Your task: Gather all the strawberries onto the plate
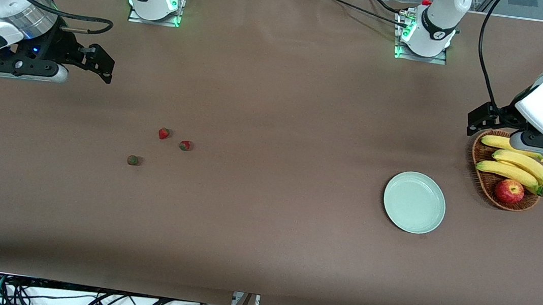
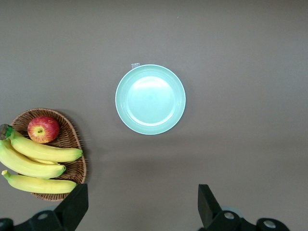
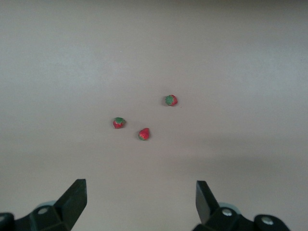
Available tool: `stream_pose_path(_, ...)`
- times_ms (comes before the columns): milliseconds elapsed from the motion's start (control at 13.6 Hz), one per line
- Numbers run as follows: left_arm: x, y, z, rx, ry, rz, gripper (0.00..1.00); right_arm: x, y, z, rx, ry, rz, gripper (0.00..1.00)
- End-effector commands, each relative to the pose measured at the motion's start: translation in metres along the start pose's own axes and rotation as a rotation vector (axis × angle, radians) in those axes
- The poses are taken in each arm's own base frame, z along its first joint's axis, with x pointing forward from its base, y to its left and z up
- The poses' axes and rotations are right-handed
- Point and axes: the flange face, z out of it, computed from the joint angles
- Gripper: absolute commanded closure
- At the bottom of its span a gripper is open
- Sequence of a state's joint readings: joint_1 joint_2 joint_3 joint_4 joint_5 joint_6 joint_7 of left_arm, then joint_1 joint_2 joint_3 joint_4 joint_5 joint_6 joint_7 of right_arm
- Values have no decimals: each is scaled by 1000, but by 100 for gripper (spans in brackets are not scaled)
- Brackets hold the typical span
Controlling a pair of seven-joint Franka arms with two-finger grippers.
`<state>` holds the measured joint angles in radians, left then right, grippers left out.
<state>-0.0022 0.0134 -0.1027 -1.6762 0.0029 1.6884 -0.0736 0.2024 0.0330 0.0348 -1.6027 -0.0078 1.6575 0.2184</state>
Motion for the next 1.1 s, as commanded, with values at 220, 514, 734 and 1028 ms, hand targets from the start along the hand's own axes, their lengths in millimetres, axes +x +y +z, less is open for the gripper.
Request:
stream_pose_path(220, -4, 3, -5, 19, 13, 23, 0, 5, 3, -7, 2, 30, 12, 0)
stream_pose_path(514, -3, 1, -4, 19, 12, 20, 0, 5, 2, -7, 2, 31, 20, 0)
stream_pose_path(734, -2, 4, -4, 19, 13, 20, 0, 5, 1, -7, 2, 30, 18, 0)
stream_pose_path(1028, -2, 4, -6, 18, 16, 24, 0, 5, -1, -8, 0, 37, 10, 0)
